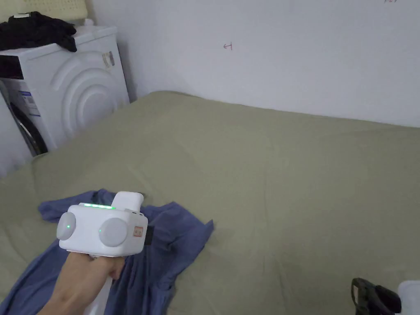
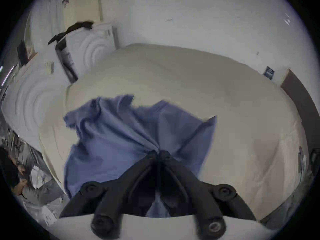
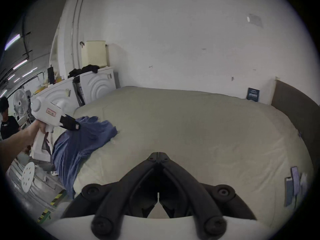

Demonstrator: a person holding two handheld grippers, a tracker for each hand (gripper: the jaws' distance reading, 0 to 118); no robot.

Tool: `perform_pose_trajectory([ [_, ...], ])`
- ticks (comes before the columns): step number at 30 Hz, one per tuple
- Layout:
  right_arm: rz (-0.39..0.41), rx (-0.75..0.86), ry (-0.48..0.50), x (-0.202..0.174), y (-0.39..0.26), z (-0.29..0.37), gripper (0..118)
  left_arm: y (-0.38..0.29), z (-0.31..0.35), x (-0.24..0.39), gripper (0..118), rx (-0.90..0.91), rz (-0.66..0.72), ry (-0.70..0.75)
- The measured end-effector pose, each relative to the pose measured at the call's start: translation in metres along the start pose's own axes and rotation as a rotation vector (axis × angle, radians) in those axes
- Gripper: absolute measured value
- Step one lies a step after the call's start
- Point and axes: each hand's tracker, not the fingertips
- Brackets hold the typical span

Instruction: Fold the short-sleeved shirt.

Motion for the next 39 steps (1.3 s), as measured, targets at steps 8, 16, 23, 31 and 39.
perform_pose_trajectory([
  [8, -0.075, 0.054, -0.145, 0.065, -0.003, 0.067, 2, 0.052, 0.098, 0.188, 1, 0.206, -0.261, -0.212],
  [16, -0.145, 0.081, -0.307, 0.126, -0.014, 0.116, 2, 0.06, 0.12, 0.373, 1, 0.224, -0.404, -0.531],
  [23, -0.191, 0.036, -0.383, 0.158, -0.034, 0.122, 2, 0.012, 0.02, 0.481, 2, 0.001, -0.449, -0.528],
  [31, -0.221, -0.007, -0.409, 0.175, -0.046, 0.106, 2, -0.017, -0.034, 0.461, 110, -0.008, -0.327, -0.531],
  [39, -0.192, 0.115, -0.404, 0.15, -0.02, 0.124, 2, -0.009, 0.103, 0.34, 109, 0.294, -0.251, -0.406],
])
